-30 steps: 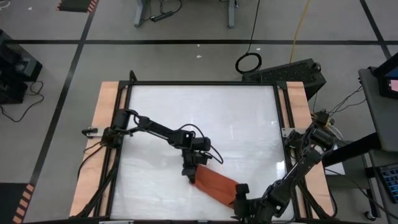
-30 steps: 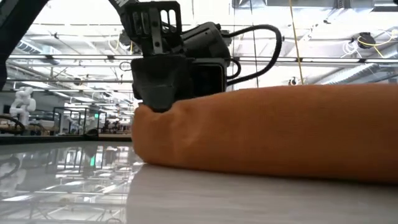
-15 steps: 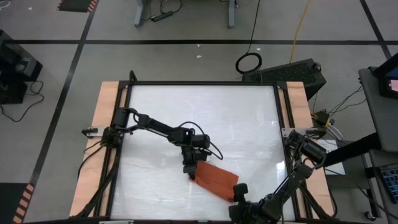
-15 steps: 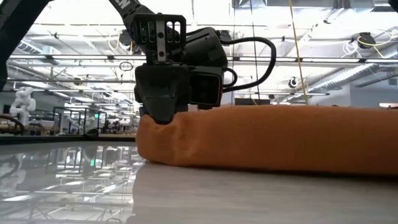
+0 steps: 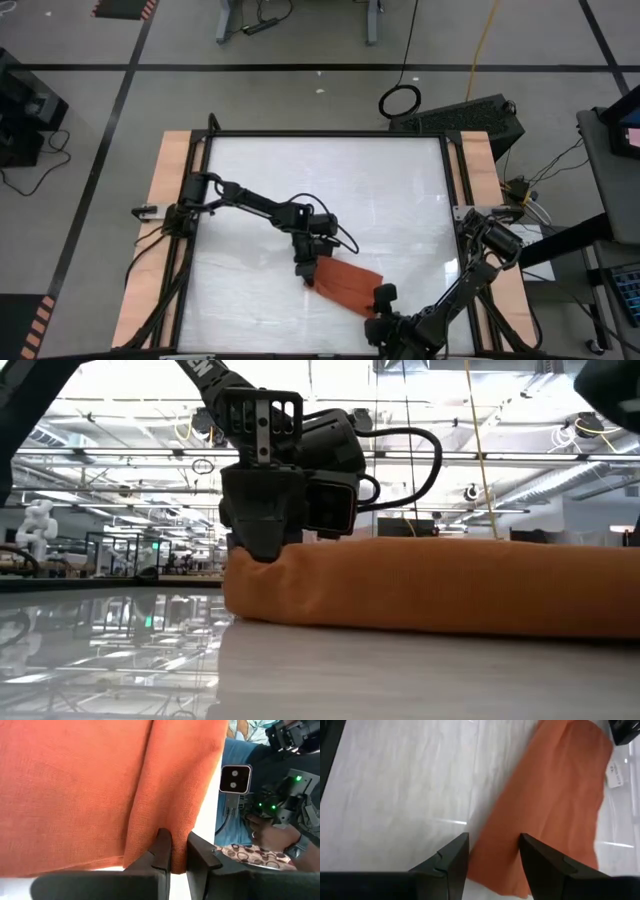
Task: Roll towel
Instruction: Roll the orange towel
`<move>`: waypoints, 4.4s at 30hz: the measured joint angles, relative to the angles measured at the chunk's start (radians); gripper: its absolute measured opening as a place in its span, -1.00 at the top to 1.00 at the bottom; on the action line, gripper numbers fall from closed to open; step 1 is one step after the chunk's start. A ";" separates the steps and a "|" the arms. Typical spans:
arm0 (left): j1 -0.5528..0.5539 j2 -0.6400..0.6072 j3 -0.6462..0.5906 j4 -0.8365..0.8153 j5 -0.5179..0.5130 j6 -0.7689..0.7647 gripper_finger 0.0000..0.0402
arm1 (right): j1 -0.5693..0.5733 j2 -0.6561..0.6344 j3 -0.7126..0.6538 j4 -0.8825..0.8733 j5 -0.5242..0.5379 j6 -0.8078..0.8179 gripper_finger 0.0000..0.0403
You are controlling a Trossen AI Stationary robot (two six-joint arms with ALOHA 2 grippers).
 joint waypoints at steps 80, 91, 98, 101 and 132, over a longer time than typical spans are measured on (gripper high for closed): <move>-0.332 -0.438 -0.227 0.094 -1.055 0.997 0.07 | -0.109 -0.057 -0.082 0.149 -0.142 1.147 1.00; -0.343 -0.372 -0.238 0.224 -1.084 1.104 0.06 | -0.100 -0.057 -0.082 0.277 -0.124 1.115 1.00; -0.316 -0.312 -0.238 0.339 -1.093 1.112 -0.08 | -0.090 -0.057 -0.082 0.294 -0.125 1.118 1.00; -0.313 -0.312 -0.237 0.387 -1.092 1.134 -0.14 | -0.085 -0.057 -0.082 0.299 -0.127 1.118 1.00; -0.177 -0.219 -0.147 -0.087 -0.923 0.991 0.91 | -0.164 -0.057 -0.083 0.109 -0.077 0.737 0.96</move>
